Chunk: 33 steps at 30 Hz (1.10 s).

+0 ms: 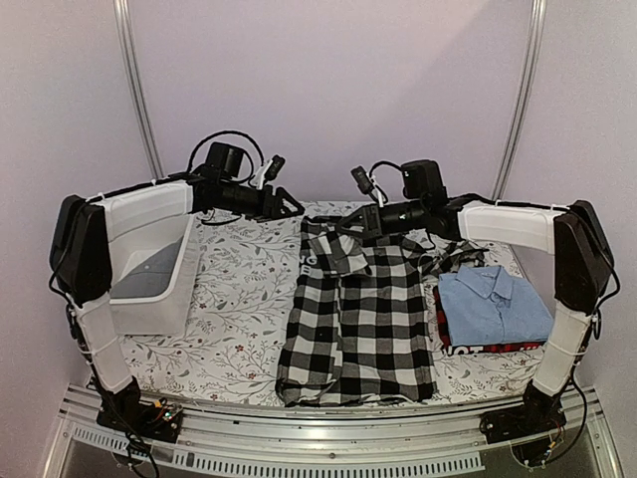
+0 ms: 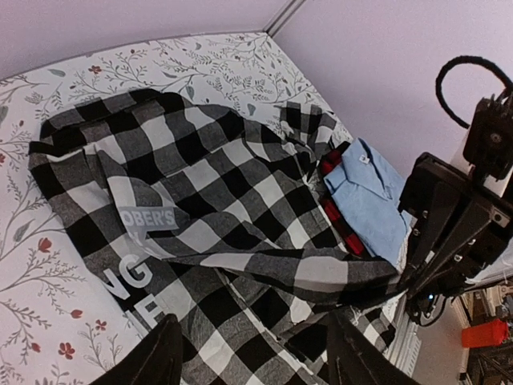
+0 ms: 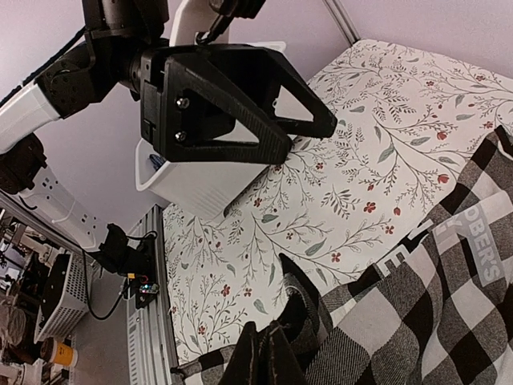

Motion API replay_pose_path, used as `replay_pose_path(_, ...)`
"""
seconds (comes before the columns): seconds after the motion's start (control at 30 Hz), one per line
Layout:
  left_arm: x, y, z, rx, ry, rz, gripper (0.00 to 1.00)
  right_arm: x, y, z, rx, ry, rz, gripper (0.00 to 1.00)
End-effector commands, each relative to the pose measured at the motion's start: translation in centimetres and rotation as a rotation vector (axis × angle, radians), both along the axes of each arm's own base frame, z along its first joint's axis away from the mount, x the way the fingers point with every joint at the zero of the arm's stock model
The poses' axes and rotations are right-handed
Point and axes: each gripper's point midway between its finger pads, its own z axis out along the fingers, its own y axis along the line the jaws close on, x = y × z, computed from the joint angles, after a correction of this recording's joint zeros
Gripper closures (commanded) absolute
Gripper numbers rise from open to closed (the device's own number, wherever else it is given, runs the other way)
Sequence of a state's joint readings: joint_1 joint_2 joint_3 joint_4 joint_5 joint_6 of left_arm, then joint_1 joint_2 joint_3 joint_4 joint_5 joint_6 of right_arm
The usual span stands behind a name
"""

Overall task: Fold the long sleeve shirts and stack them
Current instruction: Place the sleeve of the 1/3-folded shirt.

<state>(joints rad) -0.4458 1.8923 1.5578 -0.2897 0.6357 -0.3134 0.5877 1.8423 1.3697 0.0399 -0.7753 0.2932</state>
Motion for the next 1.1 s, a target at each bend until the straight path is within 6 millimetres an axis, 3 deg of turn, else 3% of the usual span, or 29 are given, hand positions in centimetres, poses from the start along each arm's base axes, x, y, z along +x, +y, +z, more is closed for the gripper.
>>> replay_pose_path(0.0, -3.5, -1.6, 0.4, -0.022, -0.031, -0.143, 0.38, -0.1, 0.5, 0.8, 0.036, -0.023, 0.067, 0.96)
replay_pose_path(0.43, -7.0, -4.7, -2.7, 0.004, 0.067, -0.298, 0.38, 0.5, 1.0, -0.9, 0.014, -0.003, 0.078, 0.95)
replay_pose_path(0.67, -8.5, -5.0, -3.7, 0.015, 0.105, -0.317, 0.47, 1.1, 1.1, -1.1, 0.007, -0.002, 0.063, 0.93)
replay_pose_path(0.77, -8.0, -4.4, -4.6, 0.063, 0.099, -0.265, 0.49, 1.6, 1.0, -1.5, -0.007, -0.001, 0.038, 0.92)
replay_pose_path(0.9, -6.9, -3.3, -6.5, 0.156, 0.114, -0.172, 0.53, 2.2, 0.5, -2.4, -0.059, 0.009, -0.027, 0.87)
replay_pose_path(1.07, -9.1, -2.6, -7.3, 0.163, 0.152, -0.184, 0.46, 0.1, -0.6, -4.1, -0.174, -0.034, -0.119, 0.68)
